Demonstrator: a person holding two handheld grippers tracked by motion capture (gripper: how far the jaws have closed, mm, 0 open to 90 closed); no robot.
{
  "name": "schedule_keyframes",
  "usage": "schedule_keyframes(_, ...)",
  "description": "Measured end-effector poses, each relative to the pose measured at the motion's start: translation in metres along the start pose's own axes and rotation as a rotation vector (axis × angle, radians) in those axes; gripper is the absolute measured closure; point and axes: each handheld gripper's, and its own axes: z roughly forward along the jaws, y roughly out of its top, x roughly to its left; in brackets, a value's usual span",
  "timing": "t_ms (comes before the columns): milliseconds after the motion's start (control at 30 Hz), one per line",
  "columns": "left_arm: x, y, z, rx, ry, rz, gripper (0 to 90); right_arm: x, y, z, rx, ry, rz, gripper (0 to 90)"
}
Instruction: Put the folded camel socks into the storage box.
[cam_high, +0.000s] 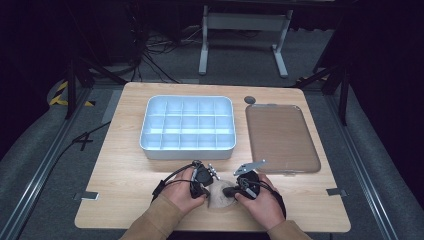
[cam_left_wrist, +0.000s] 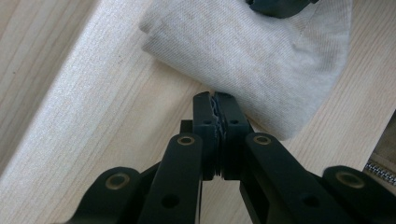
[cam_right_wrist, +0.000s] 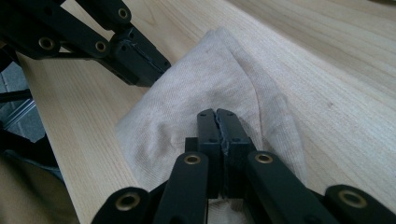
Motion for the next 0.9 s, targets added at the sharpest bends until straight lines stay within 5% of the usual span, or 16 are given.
schedule_keyframes(167, 0.002, 0.0, -0.002, 0.0, -0.008, -0.003, 87.9, 0.0, -0.001, 0.0, -0.004, 0.002, 0.0, 89.5)
schedule_keyframes(400, -0.002, 0.006, 0.002, 0.001, -0.001, 0.064, 87.5, -0.001, -0.003, -0.002, -0.01, 0.001, 0.012, 89.5)
schedule_keyframes(800, -0.015, 0.017, -0.006, -0.126, 0.039, 0.19, 80.6, 0.0, -0.007, -0.004, -0.027, -0.022, 0.011, 89.0)
schedule_keyframes(900, -0.018, 0.018, -0.006, -0.121, 0.048, 0.206, 80.2, 0.005, -0.006, -0.003, -0.021, -0.041, -0.002, 89.0)
